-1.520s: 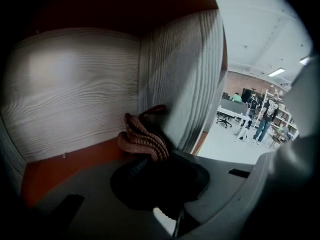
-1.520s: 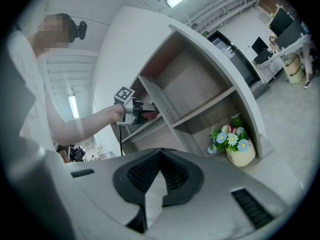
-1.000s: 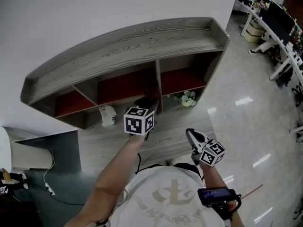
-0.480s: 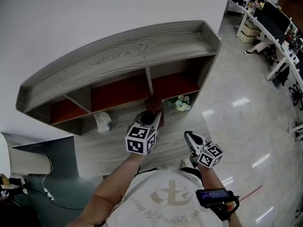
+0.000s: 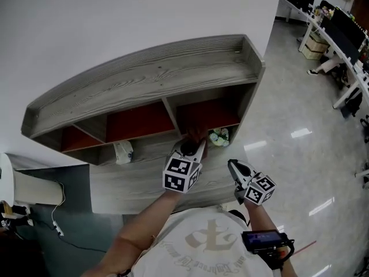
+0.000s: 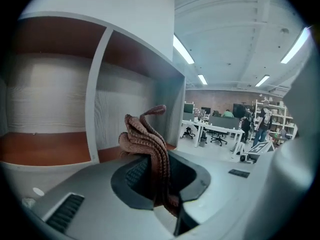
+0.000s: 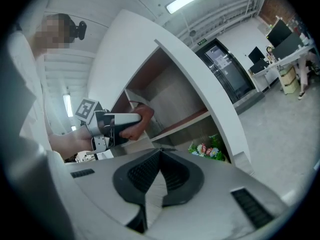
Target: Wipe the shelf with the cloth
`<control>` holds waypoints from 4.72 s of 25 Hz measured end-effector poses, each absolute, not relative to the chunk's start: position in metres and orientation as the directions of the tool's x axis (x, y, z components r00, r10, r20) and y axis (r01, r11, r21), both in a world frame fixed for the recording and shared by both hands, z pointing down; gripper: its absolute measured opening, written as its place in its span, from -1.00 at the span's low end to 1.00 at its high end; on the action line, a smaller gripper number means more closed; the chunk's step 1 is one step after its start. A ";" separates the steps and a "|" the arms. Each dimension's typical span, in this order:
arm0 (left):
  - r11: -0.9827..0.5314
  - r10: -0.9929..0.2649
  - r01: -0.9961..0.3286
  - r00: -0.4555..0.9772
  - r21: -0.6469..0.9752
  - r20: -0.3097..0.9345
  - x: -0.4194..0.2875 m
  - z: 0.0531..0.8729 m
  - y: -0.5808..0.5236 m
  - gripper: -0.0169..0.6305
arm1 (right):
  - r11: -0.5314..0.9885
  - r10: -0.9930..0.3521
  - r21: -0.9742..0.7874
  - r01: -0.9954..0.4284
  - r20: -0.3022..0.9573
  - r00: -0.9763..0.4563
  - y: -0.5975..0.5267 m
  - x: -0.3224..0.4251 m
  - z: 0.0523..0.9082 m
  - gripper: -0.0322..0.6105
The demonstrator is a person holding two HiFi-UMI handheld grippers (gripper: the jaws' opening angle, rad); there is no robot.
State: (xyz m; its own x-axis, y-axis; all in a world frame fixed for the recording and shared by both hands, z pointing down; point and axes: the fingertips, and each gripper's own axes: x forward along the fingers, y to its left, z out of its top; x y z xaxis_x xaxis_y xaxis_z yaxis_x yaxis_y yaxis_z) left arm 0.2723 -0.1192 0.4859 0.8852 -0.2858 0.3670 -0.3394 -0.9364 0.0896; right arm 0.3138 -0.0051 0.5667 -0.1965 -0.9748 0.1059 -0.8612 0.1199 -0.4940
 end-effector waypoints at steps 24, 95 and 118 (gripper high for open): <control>-0.625 -0.643 -0.777 0.459 -0.073 0.613 0.303 0.532 -0.218 -0.74 | 0.293 -0.922 -0.554 -0.779 0.053 -0.384 0.001 0.379 0.582 -0.89; -0.875 -0.234 -0.367 0.892 0.316 0.387 0.270 0.590 -0.049 -0.74 | 0.282 -0.926 -0.474 -0.834 0.092 -0.366 0.033 0.360 0.577 -0.89; -0.789 -0.442 -0.537 0.834 0.300 0.331 0.103 0.590 -0.048 -0.74 | 0.420 -0.853 -0.349 -0.838 0.164 -0.496 0.020 0.245 0.571 -0.89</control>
